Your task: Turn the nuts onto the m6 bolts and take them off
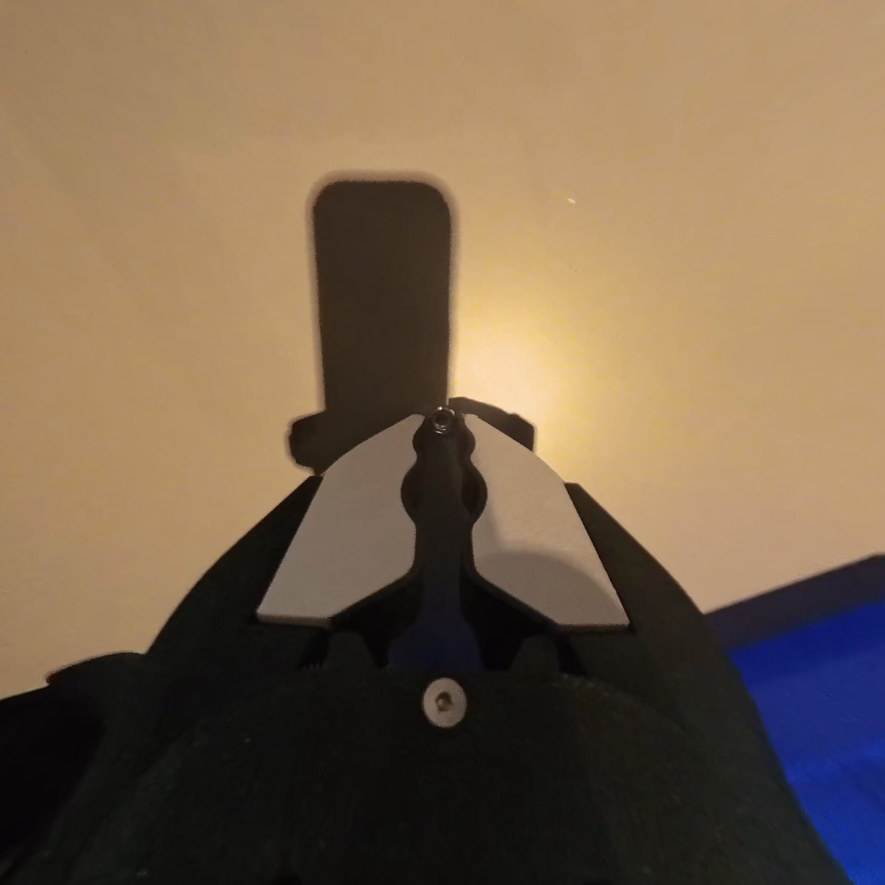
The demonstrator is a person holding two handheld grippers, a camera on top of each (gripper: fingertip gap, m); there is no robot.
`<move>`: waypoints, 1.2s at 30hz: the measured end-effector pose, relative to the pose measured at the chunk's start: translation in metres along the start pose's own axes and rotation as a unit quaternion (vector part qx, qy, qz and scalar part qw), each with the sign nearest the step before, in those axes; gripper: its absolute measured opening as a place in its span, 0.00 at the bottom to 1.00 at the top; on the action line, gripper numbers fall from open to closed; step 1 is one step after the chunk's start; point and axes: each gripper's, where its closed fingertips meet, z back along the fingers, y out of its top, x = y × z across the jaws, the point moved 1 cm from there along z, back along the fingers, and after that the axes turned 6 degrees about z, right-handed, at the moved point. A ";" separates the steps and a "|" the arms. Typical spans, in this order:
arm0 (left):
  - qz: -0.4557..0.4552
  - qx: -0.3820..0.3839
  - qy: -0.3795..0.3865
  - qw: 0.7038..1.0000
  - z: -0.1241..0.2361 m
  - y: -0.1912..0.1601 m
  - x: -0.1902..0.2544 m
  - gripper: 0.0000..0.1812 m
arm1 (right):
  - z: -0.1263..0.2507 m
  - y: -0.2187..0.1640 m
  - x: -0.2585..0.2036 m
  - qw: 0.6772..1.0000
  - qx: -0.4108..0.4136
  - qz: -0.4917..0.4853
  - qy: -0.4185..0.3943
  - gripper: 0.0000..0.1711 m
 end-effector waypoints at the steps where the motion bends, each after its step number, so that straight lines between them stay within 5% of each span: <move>1: 0.000 0.000 -0.001 1.000 0.000 0.000 0.000 0.03 | 0.000 0.001 -0.001 1.000 0.000 0.003 0.001 0.06; 13: 0.033 0.018 0.005 0.999 0.004 0.006 -0.006 0.03 | -0.001 0.011 -0.008 0.997 0.056 -0.025 0.047 0.07; 21: 0.118 0.055 -0.021 0.991 0.008 0.013 -0.011 0.03 | 0.029 0.039 -0.002 0.981 0.183 -0.036 0.050 0.06; 24: 0.130 0.073 -0.061 0.987 0.010 0.020 -0.002 0.03 | 0.044 0.065 0.005 0.956 0.288 -0.040 0.045 0.06; 27: 0.103 0.063 -0.054 0.991 0.009 0.019 0.001 0.03 | 0.081 0.101 0.016 0.879 0.473 -0.053 0.037 0.06; 31: 0.127 0.089 -0.061 0.986 0.013 0.027 0.000 0.03 | 0.147 0.118 0.023 0.685 0.723 -0.053 0.065 0.06; 34: 0.192 0.153 -0.112 0.963 0.022 0.046 0.003 0.03 | 0.171 0.115 0.026 0.577 0.805 -0.062 0.123 0.06; 36: 0.242 0.204 -0.188 0.930 0.032 0.061 0.014 0.03 | 0.175 0.118 0.022 0.545 0.822 -0.059 0.151 0.06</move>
